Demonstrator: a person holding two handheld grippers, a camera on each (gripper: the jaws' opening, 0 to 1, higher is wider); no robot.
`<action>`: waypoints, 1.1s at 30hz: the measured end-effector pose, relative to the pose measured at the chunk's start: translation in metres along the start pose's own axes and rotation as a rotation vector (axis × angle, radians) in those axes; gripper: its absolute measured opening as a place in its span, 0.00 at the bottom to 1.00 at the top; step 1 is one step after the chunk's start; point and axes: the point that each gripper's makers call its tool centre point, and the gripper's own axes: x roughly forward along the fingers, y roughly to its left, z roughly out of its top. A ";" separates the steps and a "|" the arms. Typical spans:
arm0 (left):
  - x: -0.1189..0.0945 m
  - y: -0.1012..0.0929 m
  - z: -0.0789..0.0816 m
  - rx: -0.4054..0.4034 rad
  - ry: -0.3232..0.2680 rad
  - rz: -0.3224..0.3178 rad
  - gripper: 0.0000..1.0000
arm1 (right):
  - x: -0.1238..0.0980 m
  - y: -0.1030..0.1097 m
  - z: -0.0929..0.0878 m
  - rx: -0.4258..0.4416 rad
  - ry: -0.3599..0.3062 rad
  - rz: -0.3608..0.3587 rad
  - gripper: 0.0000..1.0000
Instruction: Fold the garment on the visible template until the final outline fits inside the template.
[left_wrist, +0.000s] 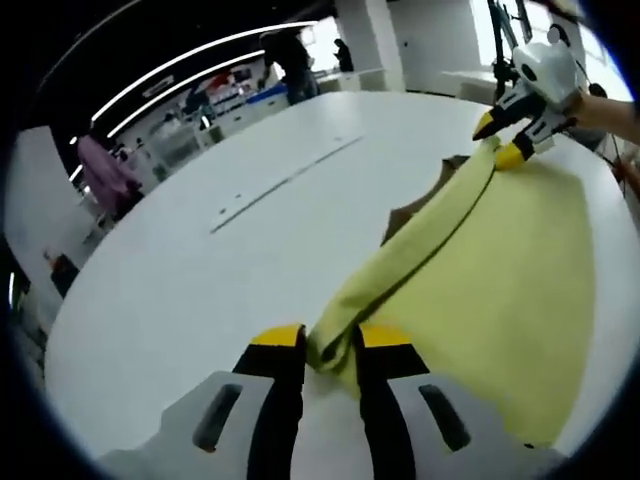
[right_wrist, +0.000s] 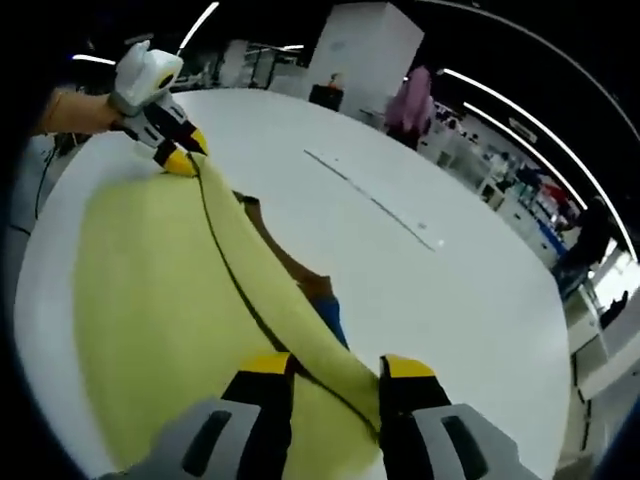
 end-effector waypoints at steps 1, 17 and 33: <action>0.000 0.001 0.000 0.006 0.002 0.006 0.12 | 0.000 -0.002 -0.001 -0.009 0.004 -0.010 0.23; 0.005 0.022 0.011 -0.214 -0.066 0.065 0.04 | 0.000 -0.041 0.003 0.178 -0.045 -0.098 0.00; -0.012 0.033 0.006 -0.402 -0.079 0.081 0.12 | -0.008 -0.057 -0.012 0.427 0.006 -0.103 0.26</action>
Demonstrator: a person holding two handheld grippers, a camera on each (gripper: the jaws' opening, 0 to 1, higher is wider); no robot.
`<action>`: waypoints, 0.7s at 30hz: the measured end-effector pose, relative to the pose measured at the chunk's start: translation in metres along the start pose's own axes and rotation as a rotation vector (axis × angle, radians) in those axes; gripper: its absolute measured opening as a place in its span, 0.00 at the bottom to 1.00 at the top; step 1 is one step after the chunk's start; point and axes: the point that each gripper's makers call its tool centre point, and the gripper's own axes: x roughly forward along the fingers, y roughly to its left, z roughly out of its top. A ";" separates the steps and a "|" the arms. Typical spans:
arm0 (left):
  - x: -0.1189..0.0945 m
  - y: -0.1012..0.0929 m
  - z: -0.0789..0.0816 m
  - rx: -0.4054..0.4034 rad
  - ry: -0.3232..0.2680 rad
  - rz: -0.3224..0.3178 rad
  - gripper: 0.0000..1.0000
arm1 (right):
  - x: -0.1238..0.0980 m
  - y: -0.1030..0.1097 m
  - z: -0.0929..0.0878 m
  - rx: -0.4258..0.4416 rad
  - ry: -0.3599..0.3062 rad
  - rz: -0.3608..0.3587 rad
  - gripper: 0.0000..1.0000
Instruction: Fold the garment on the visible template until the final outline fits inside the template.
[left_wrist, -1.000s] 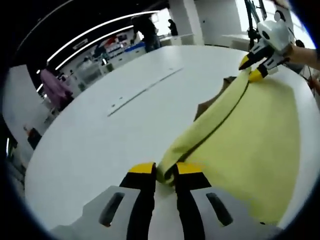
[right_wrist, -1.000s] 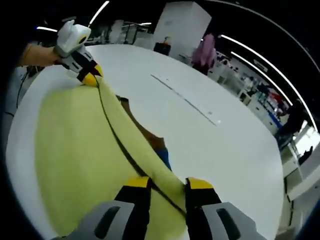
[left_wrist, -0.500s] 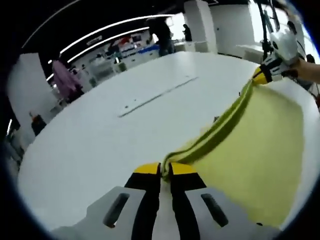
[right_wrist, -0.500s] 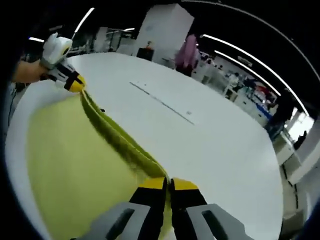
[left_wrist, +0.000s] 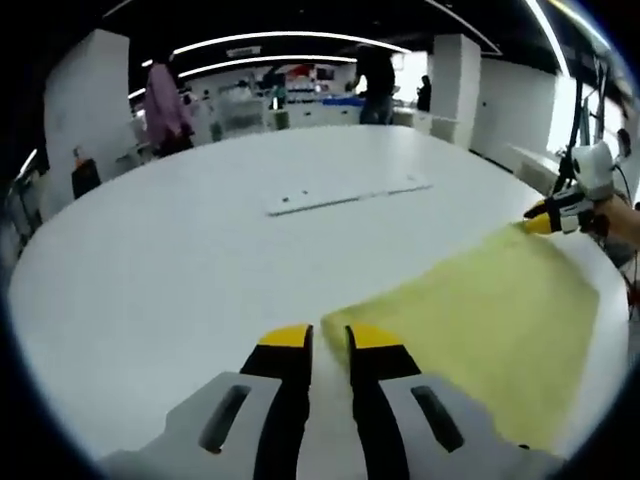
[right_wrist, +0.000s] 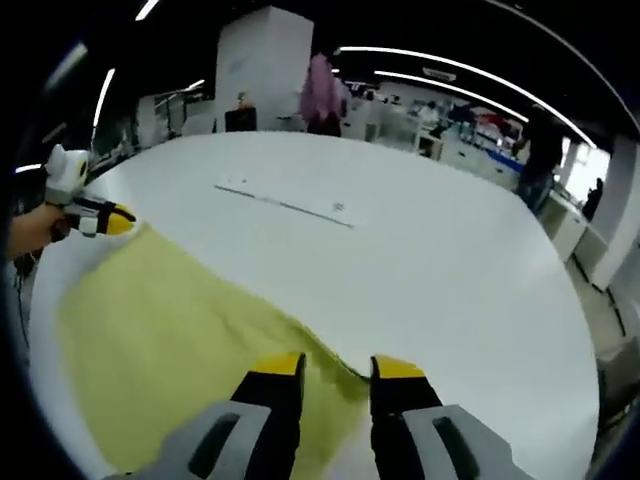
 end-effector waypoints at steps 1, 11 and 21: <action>-0.003 -0.001 0.000 0.005 0.001 -0.004 0.13 | -0.002 -0.002 -0.002 -0.005 0.013 -0.006 0.26; -0.035 -0.025 0.005 0.029 -0.017 -0.100 0.33 | -0.034 0.006 -0.011 0.053 0.040 0.060 0.42; -0.073 -0.048 -0.003 0.045 -0.035 -0.197 0.43 | -0.073 0.030 -0.021 0.100 0.036 0.176 0.52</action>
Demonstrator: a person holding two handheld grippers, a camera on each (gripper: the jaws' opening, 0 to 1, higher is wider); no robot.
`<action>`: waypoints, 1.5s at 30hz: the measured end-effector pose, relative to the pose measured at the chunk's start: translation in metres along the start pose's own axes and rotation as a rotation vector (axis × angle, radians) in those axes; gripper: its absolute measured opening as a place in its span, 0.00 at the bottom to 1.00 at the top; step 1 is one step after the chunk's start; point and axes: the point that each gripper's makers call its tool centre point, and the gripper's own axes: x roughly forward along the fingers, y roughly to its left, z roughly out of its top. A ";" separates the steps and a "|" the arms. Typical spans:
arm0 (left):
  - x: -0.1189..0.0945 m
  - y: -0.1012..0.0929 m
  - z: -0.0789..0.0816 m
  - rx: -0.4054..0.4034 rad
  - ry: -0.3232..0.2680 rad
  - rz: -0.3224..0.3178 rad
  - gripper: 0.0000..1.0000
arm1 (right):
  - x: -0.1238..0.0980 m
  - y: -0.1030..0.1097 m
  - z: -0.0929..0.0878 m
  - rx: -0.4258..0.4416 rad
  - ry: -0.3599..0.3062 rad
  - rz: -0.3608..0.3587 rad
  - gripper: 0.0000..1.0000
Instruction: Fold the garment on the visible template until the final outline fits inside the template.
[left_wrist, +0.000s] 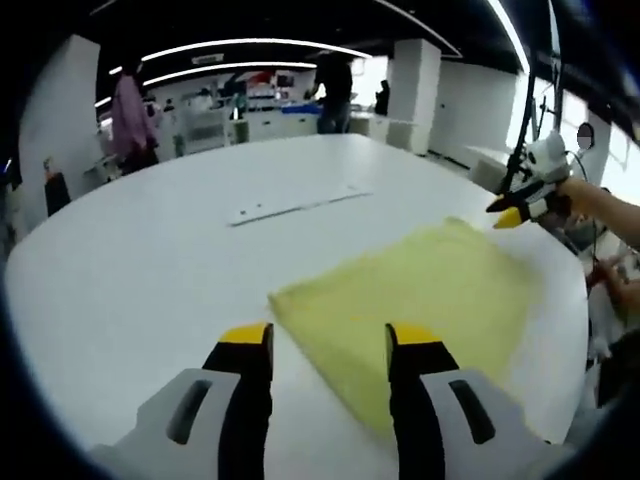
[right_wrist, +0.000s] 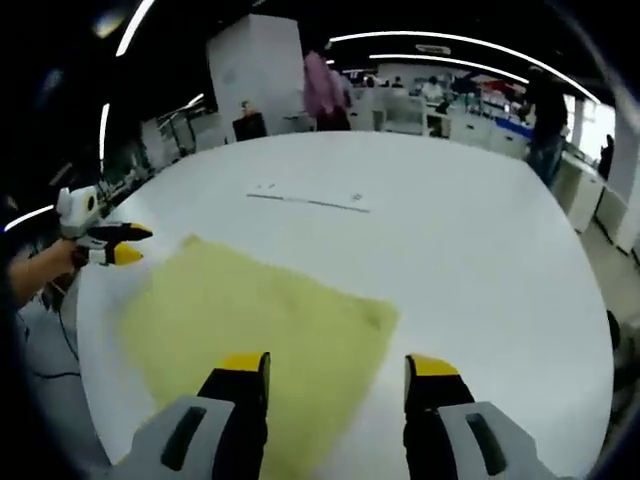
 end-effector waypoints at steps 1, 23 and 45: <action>-0.003 -0.002 -0.001 -0.002 -0.002 -0.003 0.44 | -0.001 0.001 -0.001 0.000 0.001 0.001 0.52; -0.048 -0.057 -0.065 -0.077 0.040 -0.110 0.41 | -0.046 0.043 -0.077 -0.060 0.054 0.117 0.49; -0.040 -0.058 -0.100 -0.201 0.076 -0.118 0.16 | -0.044 0.055 -0.119 -0.016 0.014 0.190 0.27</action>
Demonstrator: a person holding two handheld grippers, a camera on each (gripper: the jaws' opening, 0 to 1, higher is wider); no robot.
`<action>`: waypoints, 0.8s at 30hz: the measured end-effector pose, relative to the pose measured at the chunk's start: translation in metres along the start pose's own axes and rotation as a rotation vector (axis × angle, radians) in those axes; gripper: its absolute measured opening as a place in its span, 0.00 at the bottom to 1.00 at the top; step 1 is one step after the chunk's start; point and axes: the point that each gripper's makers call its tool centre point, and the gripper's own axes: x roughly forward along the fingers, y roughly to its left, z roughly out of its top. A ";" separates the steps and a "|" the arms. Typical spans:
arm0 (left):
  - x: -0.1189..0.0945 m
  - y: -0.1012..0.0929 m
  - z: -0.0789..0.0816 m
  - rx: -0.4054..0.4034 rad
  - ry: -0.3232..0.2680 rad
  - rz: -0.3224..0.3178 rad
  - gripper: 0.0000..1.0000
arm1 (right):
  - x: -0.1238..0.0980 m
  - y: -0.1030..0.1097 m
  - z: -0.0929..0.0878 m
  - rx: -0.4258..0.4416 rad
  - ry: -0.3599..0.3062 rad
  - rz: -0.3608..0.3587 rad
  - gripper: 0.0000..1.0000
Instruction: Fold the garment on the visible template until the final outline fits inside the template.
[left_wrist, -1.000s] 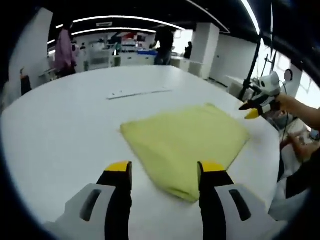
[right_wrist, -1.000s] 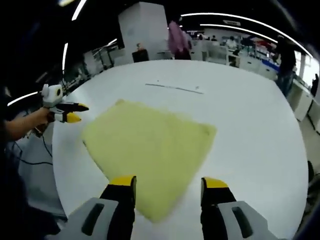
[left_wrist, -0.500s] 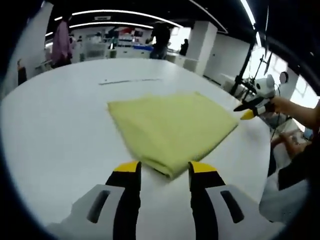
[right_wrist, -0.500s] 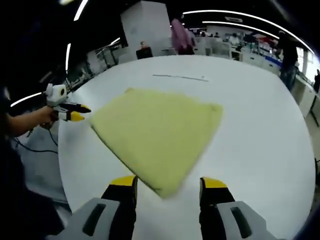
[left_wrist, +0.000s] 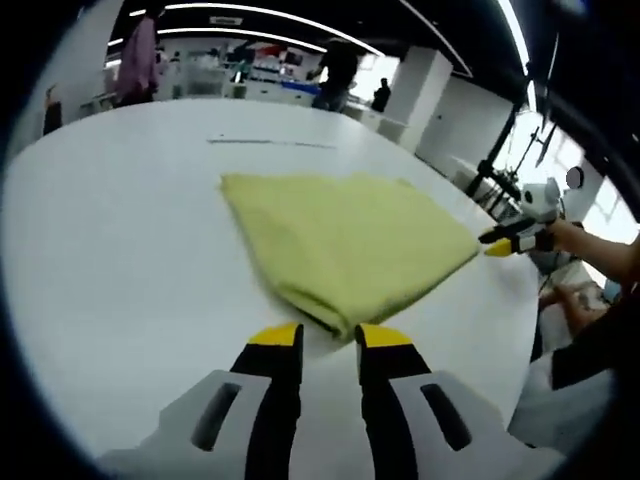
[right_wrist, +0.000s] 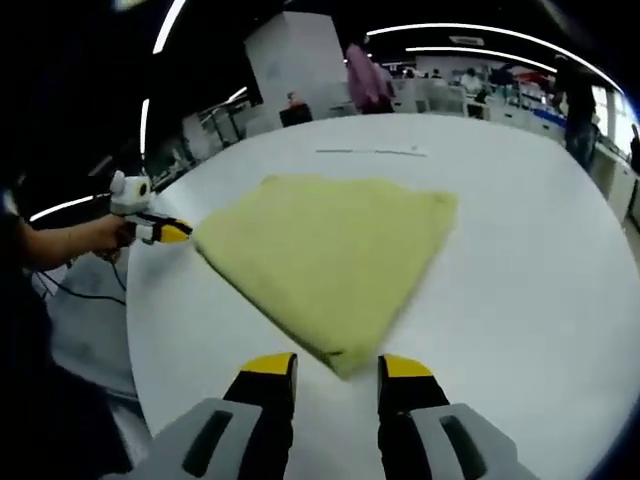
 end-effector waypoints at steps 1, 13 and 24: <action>0.000 0.000 0.000 0.001 0.000 -0.003 0.14 | 0.001 0.000 0.000 0.003 -0.006 0.002 0.25; 0.004 -0.002 -0.001 -0.027 -0.017 -0.024 0.07 | 0.002 -0.004 0.003 0.068 -0.061 0.023 0.10; 0.004 -0.009 0.003 -0.067 -0.057 -0.038 0.00 | 0.002 -0.004 0.005 0.049 -0.072 0.030 0.02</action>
